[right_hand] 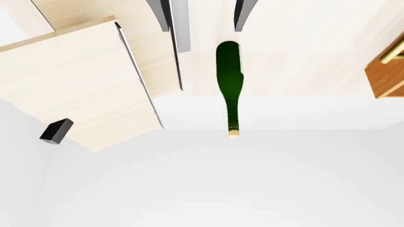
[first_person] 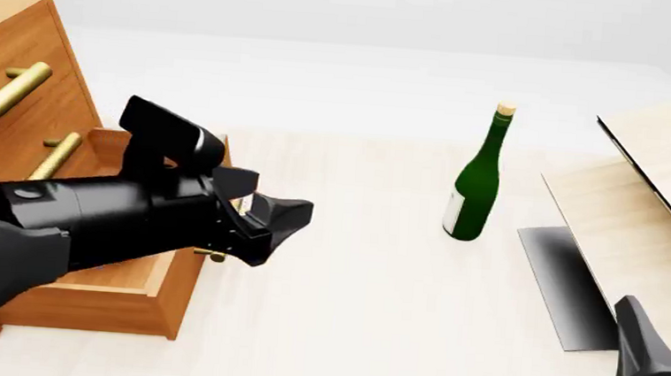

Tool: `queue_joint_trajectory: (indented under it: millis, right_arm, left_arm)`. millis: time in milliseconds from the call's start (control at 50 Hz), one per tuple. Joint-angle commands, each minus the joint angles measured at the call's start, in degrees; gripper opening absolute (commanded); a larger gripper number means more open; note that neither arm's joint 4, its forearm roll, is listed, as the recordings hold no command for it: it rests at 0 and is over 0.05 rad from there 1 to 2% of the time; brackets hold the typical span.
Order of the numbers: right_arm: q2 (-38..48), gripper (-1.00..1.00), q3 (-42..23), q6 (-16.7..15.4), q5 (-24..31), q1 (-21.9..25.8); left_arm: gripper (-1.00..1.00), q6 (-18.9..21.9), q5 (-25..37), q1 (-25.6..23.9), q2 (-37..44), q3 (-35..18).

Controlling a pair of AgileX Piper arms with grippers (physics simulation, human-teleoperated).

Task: Put the bowl in the bottom drawer of the cabinet and close it.

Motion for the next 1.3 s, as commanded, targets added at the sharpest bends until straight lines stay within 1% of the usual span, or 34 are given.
queue_joint_trajectory:
  millis: [20, 60, 140, 200, 240, 280, 480, 540, 700, 720, 740, 760, 860, 940, 980, 1020, 1140, 1180, 1200, 1280, 1300]
  right_arm:
    - [0.0, 1.00, 0.0, 0.0, 0.0, 0.0]
    - [0.0, 1.00, 0.0, 0.0, 0.0, 0.0]
    - [0.0, 1.00, 0.0, 0.0, 0.0, 0.0]
    - [0.0, 1.00, 0.0, 0.0, 0.0, 0.0]
    - [0.0, 1.00, 0.0, 0.0, 0.0, 0.0]
    - [0.0, 1.00, 0.0, 0.0, 0.0, 0.0]
    - [0.0, 1.00, 0.0, 0.0, 0.0, 0.0]
    - [0.0, 1.00, 0.0, 0.0, 0.0, 0.0]
    - [0.0, 1.00, 0.0, 0.0, 0.0, 0.0]
    - [0.0, 1.00, 0.0, 0.0, 0.0, 0.0]
    - [0.0, 1.00, 0.0, 0.0, 0.0, 0.0]
    - [0.0, 1.00, 0.0, 0.0, 0.0, 0.0]
    - [0.0, 1.00, 0.0, 0.0, 0.0, 0.0]
    - [0.0, 1.00, 0.0, 0.0, 0.0, 0.0]
    - [0.0, 1.00, 0.0, 0.0, 0.0, 0.0]
    - [0.0, 1.00, 0.0, 0.0, 0.0, 0.0]
    - [0.0, 1.00, 0.0, 0.0, 0.0, 0.0]
    - [0.0, 1.00, 0.0, 0.0, 0.0, 0.0]
    - [0.0, 1.00, 0.0, 0.0, 0.0, 0.0]
    - [0.0, 1.00, 0.0, 0.0, 0.0, 0.0]
    - [0.0, 1.00, 0.0, 0.0, 0.0, 0.0]
  left_arm:
    - [1.00, -4.5, -2.3, -1.9, 0.2, 2.0]
    - [1.00, -4.1, -2.3, -1.2, 0.0, 2.1]
    - [1.00, -6.3, -3.4, -1.8, -0.3, 3.4]
    - [1.00, -6.8, -3.7, -1.9, -0.4, 3.8]
    - [1.00, -9.1, -4.5, -1.9, -0.8, 4.7]
    - [1.00, -10.3, -5.3, -2.5, -0.9, 5.6]
    - [1.00, -13.4, -6.7, -2.7, -1.8, 7.9]
    - [1.00, -15.9, -7.7, -2.3, -2.5, 9.6]
    - [1.00, -18.6, -9.0, -1.4, -2.9, 12.4]
    - [1.00, -19.0, -9.3, -1.4, -2.9, 12.8]
    - [1.00, -20.3, -10.1, -1.4, -3.1, 13.5]
    - [1.00, -21.0, -10.6, -1.6, -2.8, 14.0]
    - [1.00, -21.9, -11.6, -0.9, -2.4, 15.5]
    - [1.00, -23.8, -14.2, -0.1, -0.9, 18.3]
    - [1.00, -24.0, -15.1, 0.3, 0.0, 19.0]
    - [1.00, -24.0, -15.5, 0.4, 0.4, 19.2]
    - [1.00, -26.3, -17.8, 0.4, 2.8, 20.4]
    - [1.00, -28.4, -19.6, 0.1, 3.5, 21.5]
    - [1.00, -28.2, -19.6, 0.3, 3.7, 21.4]
    - [1.00, -29.8, -21.1, 1.5, 4.7, 22.7]
    - [1.00, -29.6, -21.5, 2.1, 5.1, 22.9]
